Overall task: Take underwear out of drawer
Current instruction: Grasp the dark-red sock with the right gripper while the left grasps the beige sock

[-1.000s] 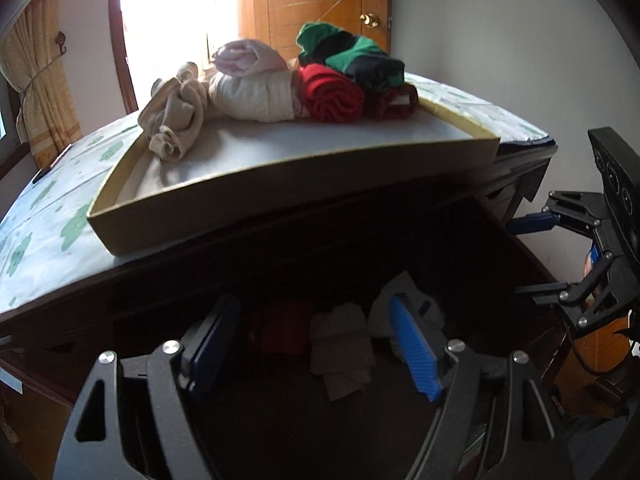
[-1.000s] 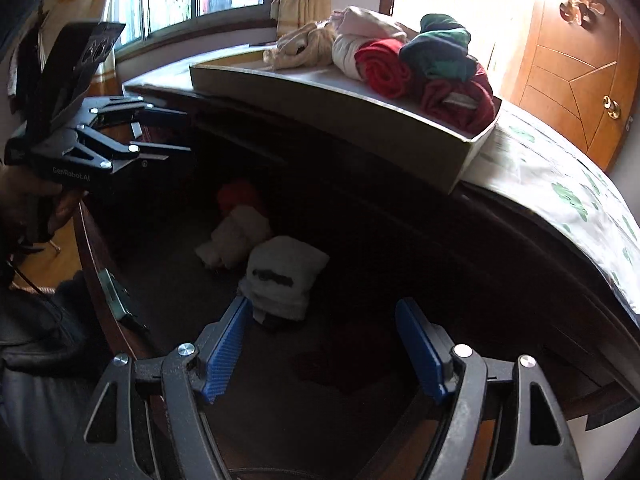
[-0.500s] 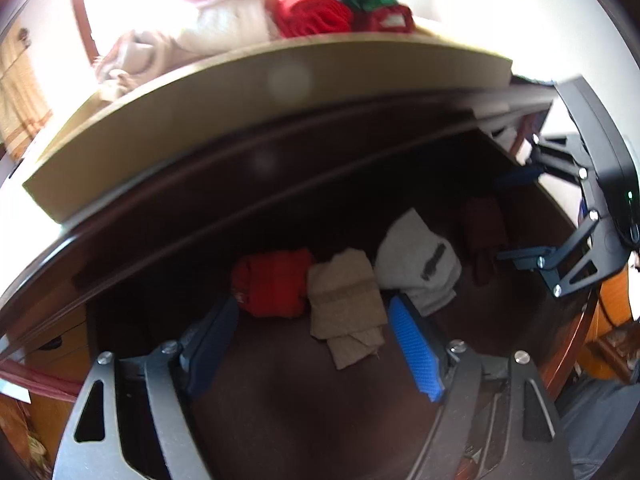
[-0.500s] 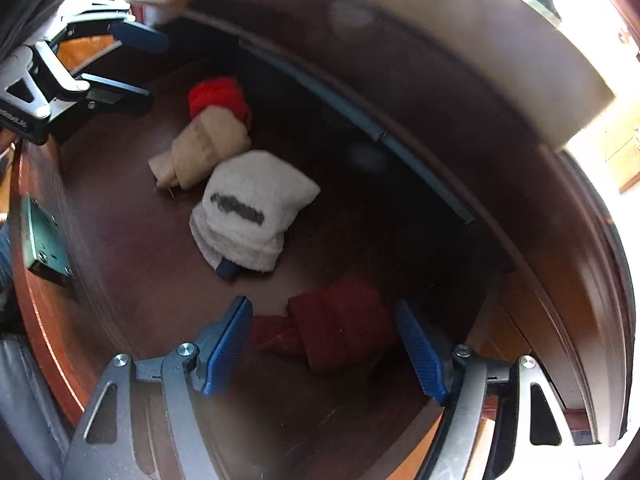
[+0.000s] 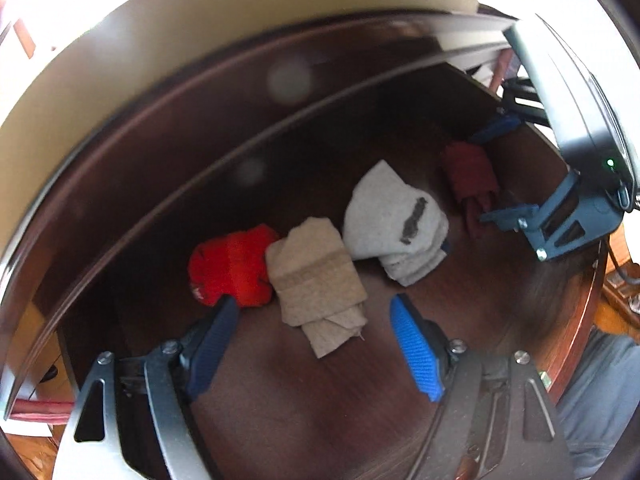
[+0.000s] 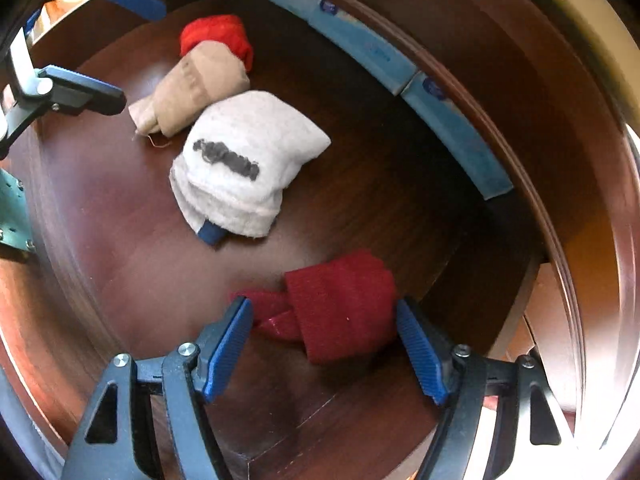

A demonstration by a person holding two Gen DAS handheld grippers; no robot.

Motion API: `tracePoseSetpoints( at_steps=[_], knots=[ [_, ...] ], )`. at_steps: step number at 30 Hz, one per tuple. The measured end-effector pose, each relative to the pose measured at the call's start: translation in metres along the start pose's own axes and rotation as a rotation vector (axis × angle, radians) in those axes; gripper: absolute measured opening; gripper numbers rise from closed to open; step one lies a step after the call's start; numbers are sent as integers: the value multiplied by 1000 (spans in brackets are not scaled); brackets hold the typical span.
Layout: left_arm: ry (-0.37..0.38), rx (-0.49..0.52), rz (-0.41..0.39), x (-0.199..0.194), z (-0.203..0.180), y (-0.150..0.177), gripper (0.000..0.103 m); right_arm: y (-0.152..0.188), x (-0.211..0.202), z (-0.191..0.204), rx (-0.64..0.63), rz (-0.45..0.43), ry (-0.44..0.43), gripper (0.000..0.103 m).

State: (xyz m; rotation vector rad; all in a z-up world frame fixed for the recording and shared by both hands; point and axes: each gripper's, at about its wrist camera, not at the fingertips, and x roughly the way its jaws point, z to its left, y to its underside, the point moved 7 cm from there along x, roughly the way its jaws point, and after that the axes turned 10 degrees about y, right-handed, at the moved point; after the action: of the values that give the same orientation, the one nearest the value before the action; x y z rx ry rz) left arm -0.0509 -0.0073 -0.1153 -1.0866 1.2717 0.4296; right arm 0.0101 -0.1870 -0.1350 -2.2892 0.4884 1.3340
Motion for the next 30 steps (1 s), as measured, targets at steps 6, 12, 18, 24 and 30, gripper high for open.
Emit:
tracePoseSetpoints(
  at_steps=[6,12,18,24,30],
  knots=[
    [27,25,38,6,-2,-3,79,-2,2,-3,-10,-13,43,32],
    [85,13,116,26,-2,-5,79,6,-4,-5,61,-55,-41,27],
    [74,58,163,41,-6,-10,79,20,-22,-8,150,-123,-150,25],
    [95,12,198,60,1,-21,76,28,-30,-13,210,-180,-183,25],
    [79,19,233,77,3,-28,55,39,-45,-22,303,-242,-244,25]
  ],
)
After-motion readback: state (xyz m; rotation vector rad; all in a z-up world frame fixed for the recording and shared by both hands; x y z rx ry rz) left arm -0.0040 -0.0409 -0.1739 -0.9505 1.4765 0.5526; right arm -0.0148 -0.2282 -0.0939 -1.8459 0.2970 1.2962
